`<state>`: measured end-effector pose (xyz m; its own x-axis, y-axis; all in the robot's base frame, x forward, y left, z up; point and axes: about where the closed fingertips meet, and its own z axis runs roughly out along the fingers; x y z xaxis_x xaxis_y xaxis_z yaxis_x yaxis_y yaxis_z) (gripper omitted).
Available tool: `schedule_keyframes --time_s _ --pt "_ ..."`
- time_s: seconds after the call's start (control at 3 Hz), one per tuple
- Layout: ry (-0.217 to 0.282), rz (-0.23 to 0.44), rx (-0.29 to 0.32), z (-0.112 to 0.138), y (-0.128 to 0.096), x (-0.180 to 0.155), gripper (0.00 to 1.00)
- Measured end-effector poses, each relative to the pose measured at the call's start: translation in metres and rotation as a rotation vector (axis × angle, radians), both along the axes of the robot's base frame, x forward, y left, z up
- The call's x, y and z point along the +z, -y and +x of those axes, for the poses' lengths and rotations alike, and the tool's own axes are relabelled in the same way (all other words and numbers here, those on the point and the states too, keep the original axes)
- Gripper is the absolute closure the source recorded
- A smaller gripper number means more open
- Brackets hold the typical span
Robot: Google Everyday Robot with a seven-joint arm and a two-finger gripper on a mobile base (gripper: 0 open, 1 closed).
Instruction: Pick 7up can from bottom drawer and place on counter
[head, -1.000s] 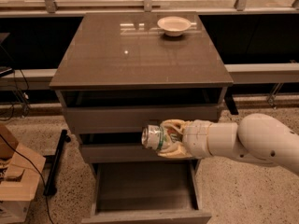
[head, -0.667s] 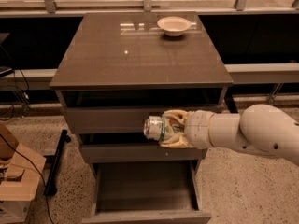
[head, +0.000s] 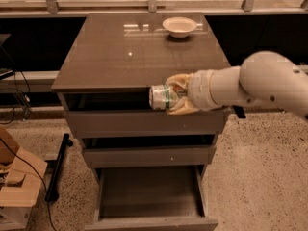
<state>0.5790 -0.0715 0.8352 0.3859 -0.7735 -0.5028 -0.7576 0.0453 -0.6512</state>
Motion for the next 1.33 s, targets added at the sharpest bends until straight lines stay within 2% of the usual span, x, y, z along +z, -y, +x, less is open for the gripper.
schedule_keyframes --time_s 0.67,1.0,1.33 --pt "0.057 -0.196 0.087 0.083 -0.029 0.053 1.0" --pt "0.061 -0.242 0.125 0.123 -0.047 0.067 0.81" --pt "0.028 -0.264 0.133 0.169 -0.06 0.066 0.51"
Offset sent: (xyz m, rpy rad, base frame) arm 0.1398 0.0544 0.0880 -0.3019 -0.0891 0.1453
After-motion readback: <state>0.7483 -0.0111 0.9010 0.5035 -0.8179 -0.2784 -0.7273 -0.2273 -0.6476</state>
